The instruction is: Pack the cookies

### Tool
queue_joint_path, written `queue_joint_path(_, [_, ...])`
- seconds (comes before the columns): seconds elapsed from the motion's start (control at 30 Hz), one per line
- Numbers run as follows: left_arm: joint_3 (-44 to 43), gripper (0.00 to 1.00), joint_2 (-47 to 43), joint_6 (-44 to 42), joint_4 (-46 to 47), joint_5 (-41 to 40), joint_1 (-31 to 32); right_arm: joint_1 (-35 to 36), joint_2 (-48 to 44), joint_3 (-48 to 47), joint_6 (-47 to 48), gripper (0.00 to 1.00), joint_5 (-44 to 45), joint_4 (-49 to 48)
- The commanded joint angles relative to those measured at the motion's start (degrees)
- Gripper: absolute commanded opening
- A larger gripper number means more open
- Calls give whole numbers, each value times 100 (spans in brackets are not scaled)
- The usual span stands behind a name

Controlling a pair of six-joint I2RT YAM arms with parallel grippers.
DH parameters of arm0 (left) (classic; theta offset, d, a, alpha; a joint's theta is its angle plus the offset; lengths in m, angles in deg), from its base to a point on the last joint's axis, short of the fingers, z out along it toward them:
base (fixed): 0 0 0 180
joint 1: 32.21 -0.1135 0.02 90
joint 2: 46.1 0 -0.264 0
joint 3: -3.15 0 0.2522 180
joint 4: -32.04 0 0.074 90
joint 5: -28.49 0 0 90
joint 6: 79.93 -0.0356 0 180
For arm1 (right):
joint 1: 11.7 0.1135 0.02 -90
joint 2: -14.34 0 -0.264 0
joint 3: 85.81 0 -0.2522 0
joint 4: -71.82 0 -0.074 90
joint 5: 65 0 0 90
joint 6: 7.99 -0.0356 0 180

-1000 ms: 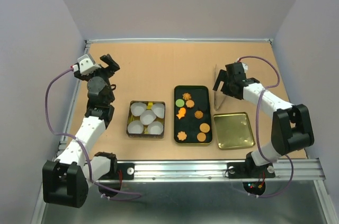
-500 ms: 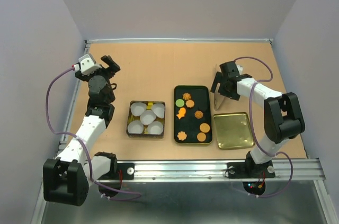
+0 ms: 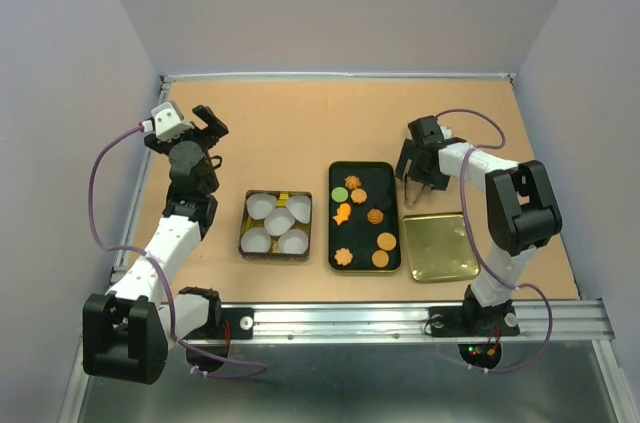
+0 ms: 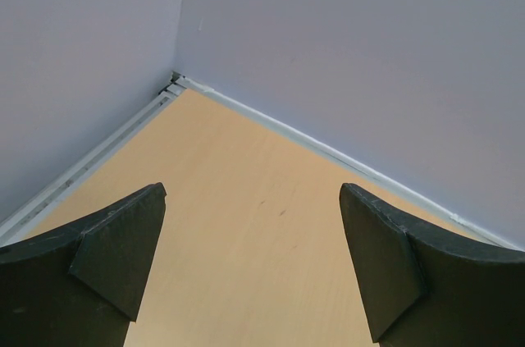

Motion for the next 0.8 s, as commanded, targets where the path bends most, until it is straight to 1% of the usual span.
queue_joint_path(0.0, [41,99,-35,36,214,-58,-14,42,81,-253,-42,92,97,45])
queue_joint_path(0.03, [41,99,-35,36,206,-58,-14,42,91,-253,-25,85,115,54])
queue_joint_path(0.07, [33,99,-27,45,206,-58,-14,42,117,-253,-7,75,167,63])
queue_joint_path(0.1, [33,99,-26,45,206,-58,-14,42,117,-253,-7,75,185,80])
queue_joint_path(0.13, [33,99,-35,45,197,-58,-22,51,117,-253,19,65,202,81])
queue_joint_path(0.2, [15,99,-35,45,171,-41,-22,42,117,-253,54,51,281,107])
queue_joint_path(0.23, [6,99,-35,45,162,-6,-22,42,108,-253,89,42,308,107])
queue_joint_path(0.33, [-38,99,-18,168,135,12,-22,42,47,-288,177,32,413,159])
queue_joint_path(0.4, [-134,99,0,309,-14,91,-14,42,-41,-375,265,27,527,230])
queue_joint_path(0.53, [-231,99,-96,370,38,740,-14,42,-401,-656,458,24,782,449])
queue_joint_path(0.6, [-214,99,-141,755,153,646,-14,60,-760,-885,573,22,748,668])
queue_joint_path(0.63, [-214,99,-141,931,144,567,-31,69,-849,-964,625,22,643,687])
queue_joint_path(0.67, [-257,99,-115,950,109,844,-57,86,-928,-1104,809,22,451,696])
queue_joint_path(0.7, [-327,99,-88,855,83,1187,-75,121,-1033,-1166,915,22,14,687])
queue_joint_path(0.77, [-617,99,60,845,-92,1820,-66,288,-1210,-1333,1125,22,-419,678])
